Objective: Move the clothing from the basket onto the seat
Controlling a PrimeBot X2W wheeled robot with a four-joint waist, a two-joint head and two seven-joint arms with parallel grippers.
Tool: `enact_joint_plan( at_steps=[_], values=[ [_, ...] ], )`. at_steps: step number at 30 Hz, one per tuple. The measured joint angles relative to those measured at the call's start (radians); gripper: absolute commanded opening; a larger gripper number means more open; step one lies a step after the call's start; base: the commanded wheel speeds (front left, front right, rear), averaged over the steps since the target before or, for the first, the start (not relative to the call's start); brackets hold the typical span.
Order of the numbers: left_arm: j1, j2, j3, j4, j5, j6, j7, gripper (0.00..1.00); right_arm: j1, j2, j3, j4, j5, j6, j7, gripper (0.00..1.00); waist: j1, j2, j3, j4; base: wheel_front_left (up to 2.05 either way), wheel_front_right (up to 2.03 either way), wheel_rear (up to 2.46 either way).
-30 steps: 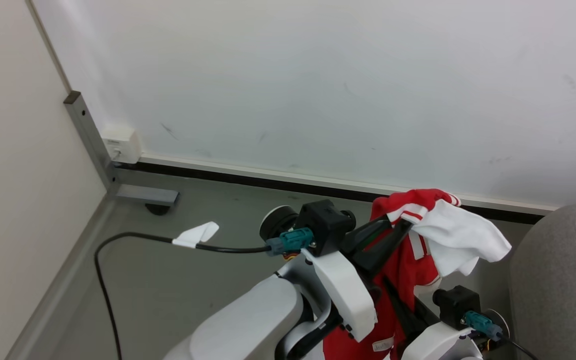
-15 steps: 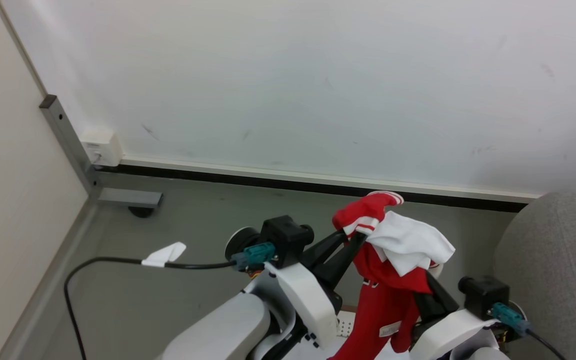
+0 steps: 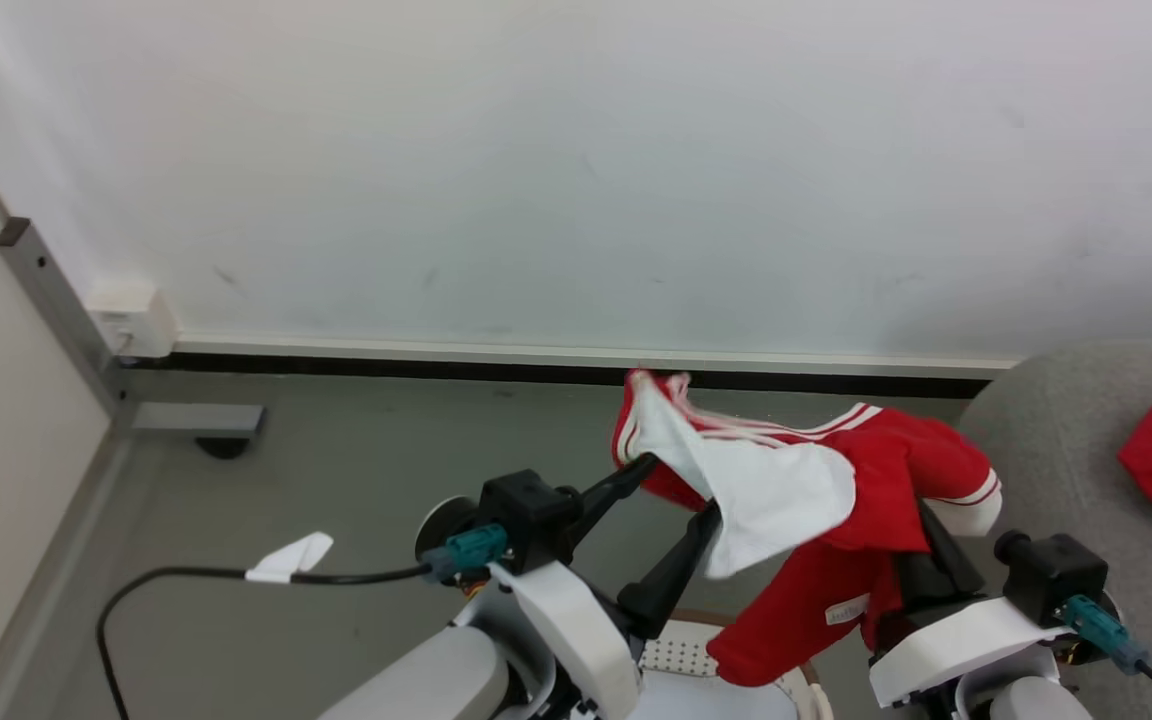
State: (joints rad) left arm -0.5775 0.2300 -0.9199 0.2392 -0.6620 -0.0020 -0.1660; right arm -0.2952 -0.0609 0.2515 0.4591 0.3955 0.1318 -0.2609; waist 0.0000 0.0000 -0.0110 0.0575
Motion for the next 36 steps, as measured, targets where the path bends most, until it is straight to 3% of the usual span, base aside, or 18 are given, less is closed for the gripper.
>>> enact_joint_plan(
  at_steps=[8, 21, 36],
  values=[
    [0.034, 0.043, 0.000, 0.011, 0.010, 0.013, -0.029, 1.00, 0.011, -0.025, -0.059, -0.069, -0.037, 0.000, 0.000, 0.00, 0.0000, 0.0000, 0.010, -0.088, 0.00, 0.00, 0.00],
    [0.040, 0.064, 0.012, -0.010, 0.042, 0.037, -0.068, 1.00, 0.050, -0.057, -0.131, -0.210, -0.075, 0.000, 0.000, 0.00, 0.0000, 0.0000, 0.046, -0.282, 0.00, 0.00, 0.00],
    [0.052, 0.053, 0.049, 0.015, 0.087, 0.027, -0.095, 1.00, 0.097, -0.058, -0.151, -0.314, -0.059, 0.000, 0.000, 0.00, 0.0000, 0.0000, 0.089, -0.499, 0.00, 0.00, 0.00]
  ],
)
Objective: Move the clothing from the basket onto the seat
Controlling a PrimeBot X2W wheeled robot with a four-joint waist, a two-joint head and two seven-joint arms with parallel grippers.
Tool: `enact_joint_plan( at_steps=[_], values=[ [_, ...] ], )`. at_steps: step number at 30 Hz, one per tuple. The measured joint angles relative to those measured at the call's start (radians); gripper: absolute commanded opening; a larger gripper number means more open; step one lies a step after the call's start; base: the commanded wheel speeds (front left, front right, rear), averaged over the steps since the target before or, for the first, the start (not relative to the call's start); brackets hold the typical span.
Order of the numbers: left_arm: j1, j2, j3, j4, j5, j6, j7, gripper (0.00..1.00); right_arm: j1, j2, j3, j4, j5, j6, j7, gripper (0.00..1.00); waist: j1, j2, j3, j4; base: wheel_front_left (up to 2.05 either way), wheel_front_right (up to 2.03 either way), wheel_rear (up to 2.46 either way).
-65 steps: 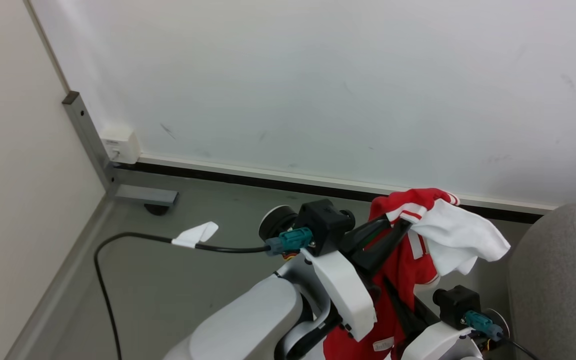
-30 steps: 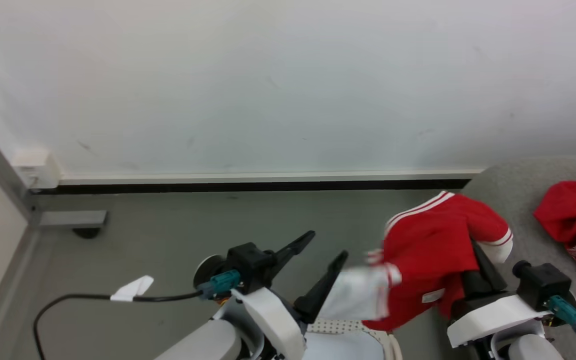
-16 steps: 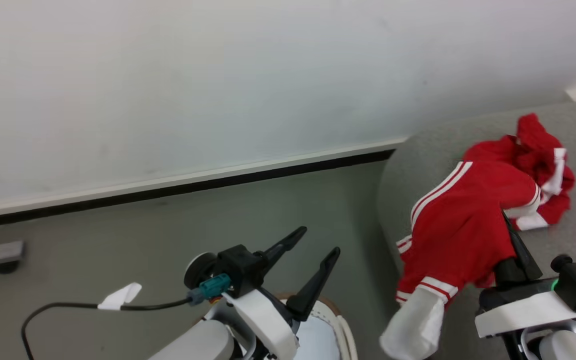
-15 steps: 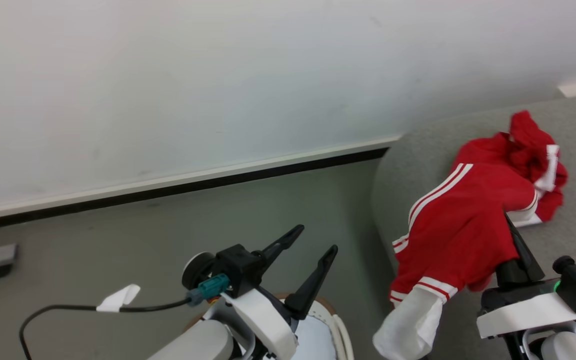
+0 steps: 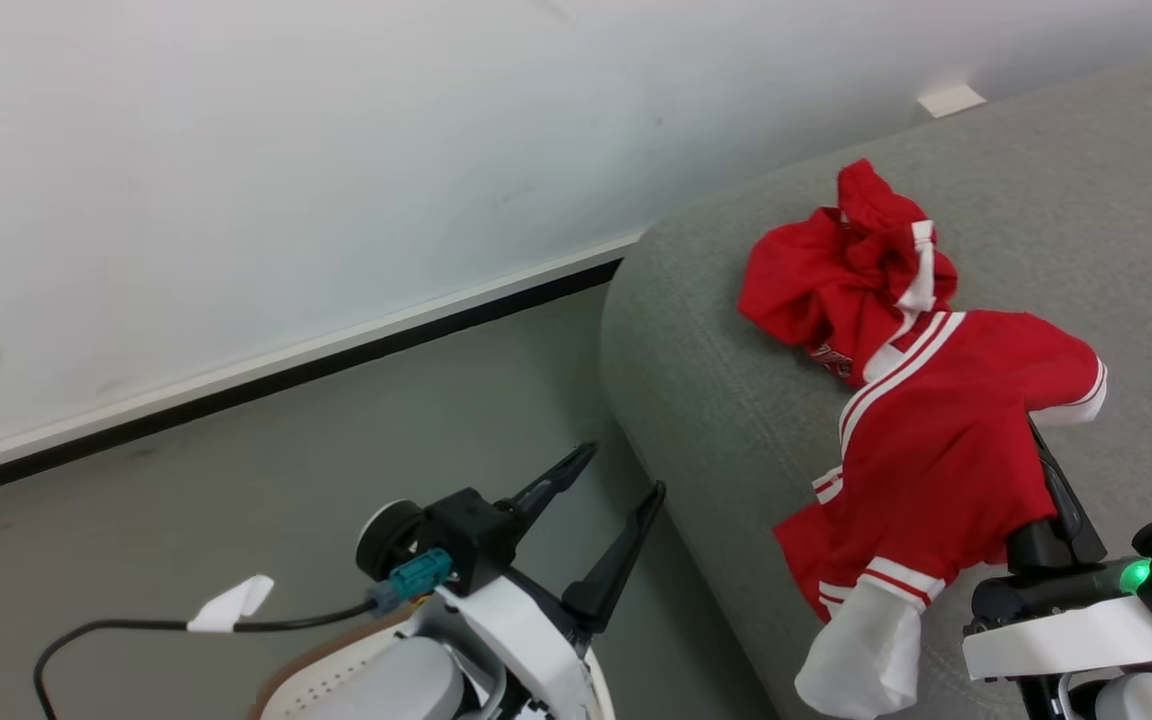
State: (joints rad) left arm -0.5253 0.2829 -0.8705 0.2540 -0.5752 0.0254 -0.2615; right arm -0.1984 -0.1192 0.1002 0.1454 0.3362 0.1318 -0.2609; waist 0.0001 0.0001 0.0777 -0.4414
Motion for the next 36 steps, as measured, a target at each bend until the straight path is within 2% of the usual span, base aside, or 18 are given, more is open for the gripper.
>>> enact_joint_plan(
  at_steps=[8, 18, 24, 27, 36],
  values=[
    [0.002, -0.026, 0.029, 0.002, 0.032, -0.016, -0.002, 1.00, 0.002, -0.006, 0.010, -0.014, 0.017, 0.000, 0.000, 0.00, 0.0000, 0.0000, 0.010, -0.045, 0.00, 0.00, 0.00],
    [0.013, -0.045, 0.054, 0.004, 0.077, -0.047, -0.002, 1.00, -0.002, -0.013, -0.015, -0.023, 0.020, 0.000, 0.000, 0.00, 0.0000, 0.0000, 0.022, -0.026, 0.00, 0.00, 0.00],
    [0.012, -0.044, 0.077, -0.018, 0.115, -0.065, -0.002, 1.00, -0.071, -0.065, -0.048, -0.040, 0.021, 0.000, 0.000, 0.00, 0.0000, 0.0000, 0.057, -0.009, 0.00, 0.00, 0.00],
    [0.009, -0.037, 0.081, -0.030, 0.127, -0.074, -0.002, 1.00, -0.121, -0.095, -0.104, -0.021, 0.023, 0.000, 0.006, 0.00, 0.0000, 0.0000, 0.089, 0.001, 0.00, 0.00, 0.00],
    [-0.039, 0.018, 0.080, -0.060, 0.144, -0.100, 0.006, 1.00, -0.304, -0.173, -0.228, 0.065, 0.035, 0.000, 0.080, 0.00, 0.0001, 0.0000, 0.233, 0.041, 0.00, 0.00, 0.00]
  ],
)
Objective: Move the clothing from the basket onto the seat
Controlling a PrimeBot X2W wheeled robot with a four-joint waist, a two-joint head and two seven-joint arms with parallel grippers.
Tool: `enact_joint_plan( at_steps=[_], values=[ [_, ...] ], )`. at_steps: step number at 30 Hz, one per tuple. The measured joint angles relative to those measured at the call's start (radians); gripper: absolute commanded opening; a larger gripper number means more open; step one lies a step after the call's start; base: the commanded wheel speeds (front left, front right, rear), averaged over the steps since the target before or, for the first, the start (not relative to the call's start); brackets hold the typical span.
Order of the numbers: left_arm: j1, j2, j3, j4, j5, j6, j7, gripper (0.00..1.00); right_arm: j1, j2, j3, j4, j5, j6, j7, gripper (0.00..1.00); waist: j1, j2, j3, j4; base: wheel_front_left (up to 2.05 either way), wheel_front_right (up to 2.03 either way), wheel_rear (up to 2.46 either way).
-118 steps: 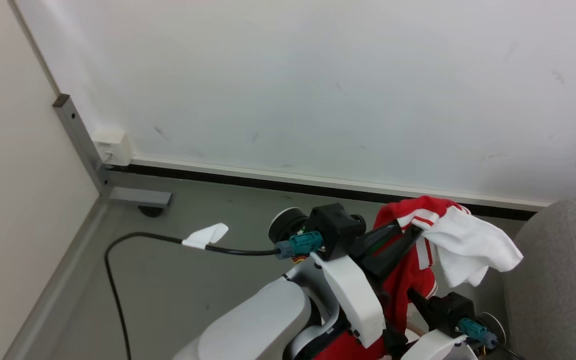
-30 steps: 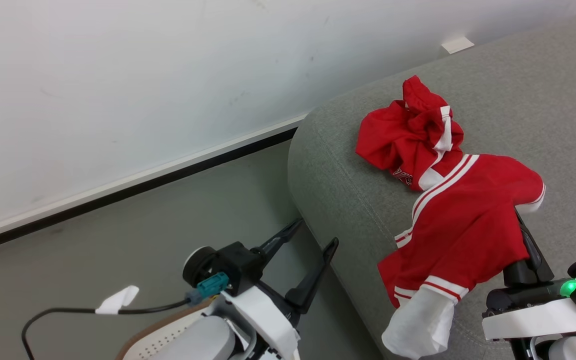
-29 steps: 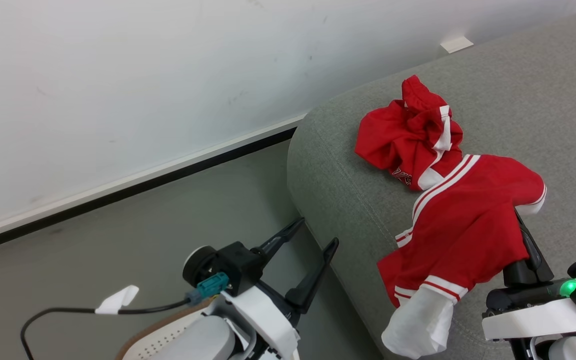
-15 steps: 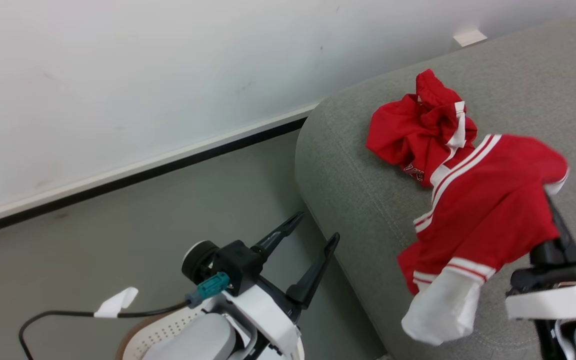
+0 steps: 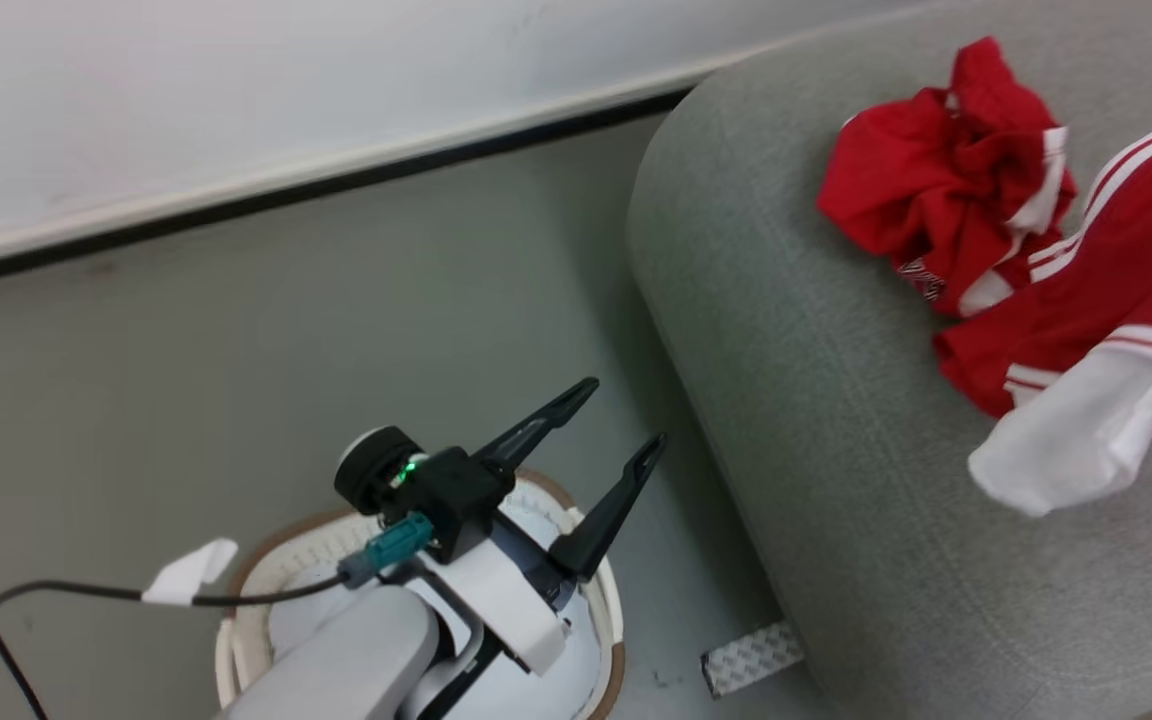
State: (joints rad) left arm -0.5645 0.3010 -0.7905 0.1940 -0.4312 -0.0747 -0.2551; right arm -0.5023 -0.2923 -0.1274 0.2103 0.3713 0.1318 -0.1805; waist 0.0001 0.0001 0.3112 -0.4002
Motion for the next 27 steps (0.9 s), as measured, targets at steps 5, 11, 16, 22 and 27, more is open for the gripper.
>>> enact_joint_plan(
  at_steps=[5, 11, 16, 22, 27],
  values=[
    [-0.024, 0.037, 0.002, -0.033, 0.006, -0.009, 0.012, 1.00, -0.121, -0.052, -0.054, 0.088, -0.010, 0.000, 0.031, 0.00, 0.0001, 0.0000, 0.094, 0.030, 0.00, 0.00, 0.00],
    [-0.042, 0.061, 0.011, -0.052, 0.008, -0.013, 0.015, 1.00, -0.256, -0.097, -0.091, 0.212, -0.112, 0.000, 0.068, 0.00, 0.0001, 0.0000, 0.190, 0.074, 0.00, 0.00, 0.00],
    [-0.055, 0.064, 0.012, -0.056, 0.008, -0.016, 0.009, 1.00, -0.329, -0.131, -0.109, 0.351, -0.198, 0.000, 0.132, 0.00, 0.0000, 0.0000, 0.236, 0.124, 0.00, 0.00, 0.00],
    [-0.055, 0.060, 0.014, -0.040, 0.007, -0.017, 0.004, 1.00, -0.341, -0.147, -0.086, 0.521, -0.254, 0.000, 0.316, 0.14, 0.0000, 0.0000, 0.247, 0.161, 0.00, 0.00, 0.00],
    [-0.053, 0.055, 0.025, -0.031, 0.003, -0.016, -0.002, 1.00, -0.345, -0.166, -0.089, 0.572, -0.252, 0.000, 0.366, 0.19, 0.0000, -0.0001, 0.227, 0.167, 0.00, 0.00, 0.00]
  ],
)
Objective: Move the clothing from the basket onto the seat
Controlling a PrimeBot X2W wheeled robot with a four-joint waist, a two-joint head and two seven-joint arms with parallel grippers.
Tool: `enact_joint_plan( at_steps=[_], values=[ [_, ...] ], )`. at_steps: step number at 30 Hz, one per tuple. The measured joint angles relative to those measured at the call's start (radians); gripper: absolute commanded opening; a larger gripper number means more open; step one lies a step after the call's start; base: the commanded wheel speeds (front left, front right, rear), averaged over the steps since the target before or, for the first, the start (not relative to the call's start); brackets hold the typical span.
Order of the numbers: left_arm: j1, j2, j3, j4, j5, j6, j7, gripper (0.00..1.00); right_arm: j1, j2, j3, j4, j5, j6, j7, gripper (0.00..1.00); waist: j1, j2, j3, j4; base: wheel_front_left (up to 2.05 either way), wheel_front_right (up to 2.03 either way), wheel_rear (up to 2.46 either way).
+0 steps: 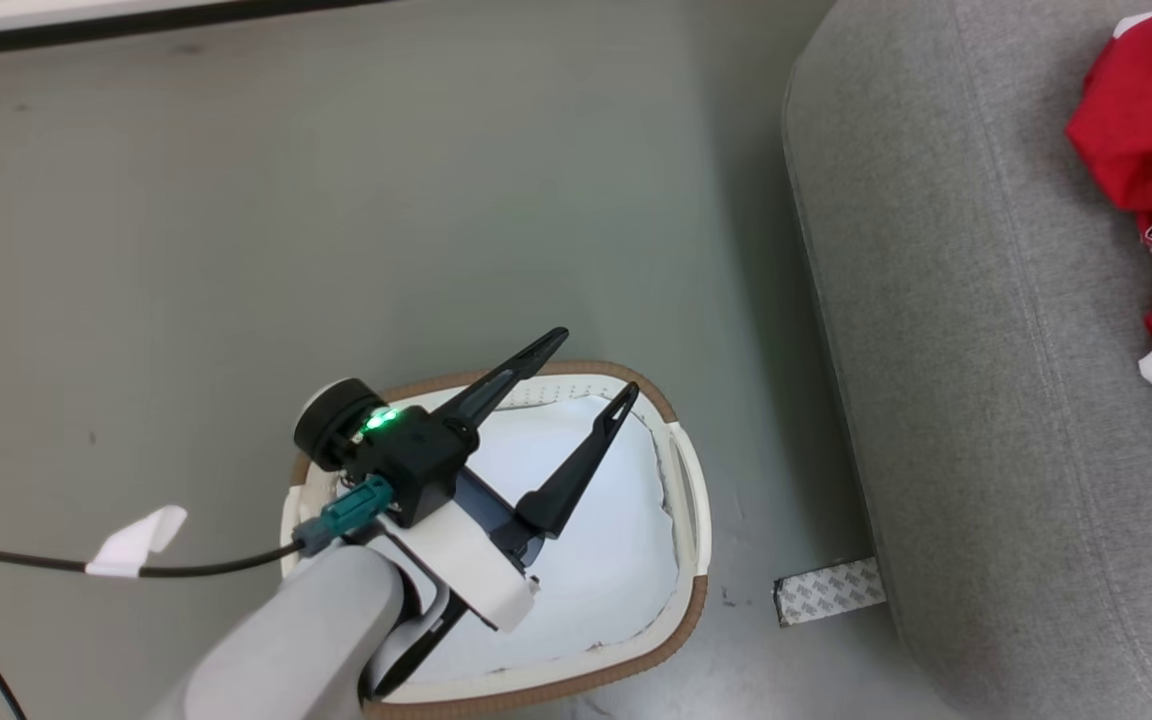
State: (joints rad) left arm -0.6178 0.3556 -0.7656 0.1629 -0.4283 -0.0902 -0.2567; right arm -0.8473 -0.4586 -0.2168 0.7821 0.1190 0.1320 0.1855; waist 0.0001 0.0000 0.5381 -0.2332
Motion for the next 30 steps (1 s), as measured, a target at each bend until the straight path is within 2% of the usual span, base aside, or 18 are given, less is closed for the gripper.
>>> enact_joint_plan(
  at_steps=[1, 2, 4, 5, 15, 24, 30],
  values=[
    [0.001, -0.001, 0.002, 0.003, -0.001, 0.000, 0.000, 1.00, -0.002, -0.002, 0.004, 0.003, 0.000, 0.000, 0.002, 0.22, 0.0000, 0.0000, -0.005, -0.001, 0.00, 0.00, 0.00],
    [0.003, -0.002, 0.004, 0.006, -0.003, 0.000, -0.001, 1.00, -0.002, -0.002, 0.010, 0.008, 0.002, 0.000, 0.003, 0.42, 0.0000, 0.0000, -0.011, -0.003, 0.00, 0.00, 0.00],
    [0.006, -0.006, 0.006, 0.014, -0.004, 0.003, -0.001, 1.00, -0.002, -0.002, 0.018, 0.017, 0.006, 0.000, 0.011, 0.97, 0.0000, 0.0000, -0.024, -0.007, 0.00, 0.00, 0.00],
    [0.009, -0.010, 0.007, 0.017, -0.005, 0.003, -0.001, 1.00, -0.002, -0.002, 0.027, 0.021, 0.012, 0.000, 0.020, 1.00, 0.0000, 0.0000, -0.032, -0.009, 0.00, 0.00, 0.00],
    [0.072, -0.039, 0.052, 0.056, -0.031, 0.021, -0.006, 1.00, 0.059, -0.002, 0.151, -0.009, 0.142, 0.000, 0.080, 1.00, 0.0000, 0.0000, -0.156, -0.030, 0.00, 0.00, 0.00],
    [0.173, -0.072, 0.172, 0.067, -0.041, 0.053, -0.007, 1.00, 0.150, -0.065, 0.280, -0.207, 0.273, 0.000, 0.076, 1.00, -0.0003, 0.0000, -0.333, -0.023, 0.00, 0.00, 0.00],
    [0.241, -0.091, 0.281, 0.081, -0.058, 0.081, -0.007, 1.00, 0.228, -0.038, 0.281, -0.353, 0.349, 0.000, -0.004, 1.00, -0.0004, 0.0000, -0.432, 0.009, 0.00, 0.00, 0.00]
  ],
)
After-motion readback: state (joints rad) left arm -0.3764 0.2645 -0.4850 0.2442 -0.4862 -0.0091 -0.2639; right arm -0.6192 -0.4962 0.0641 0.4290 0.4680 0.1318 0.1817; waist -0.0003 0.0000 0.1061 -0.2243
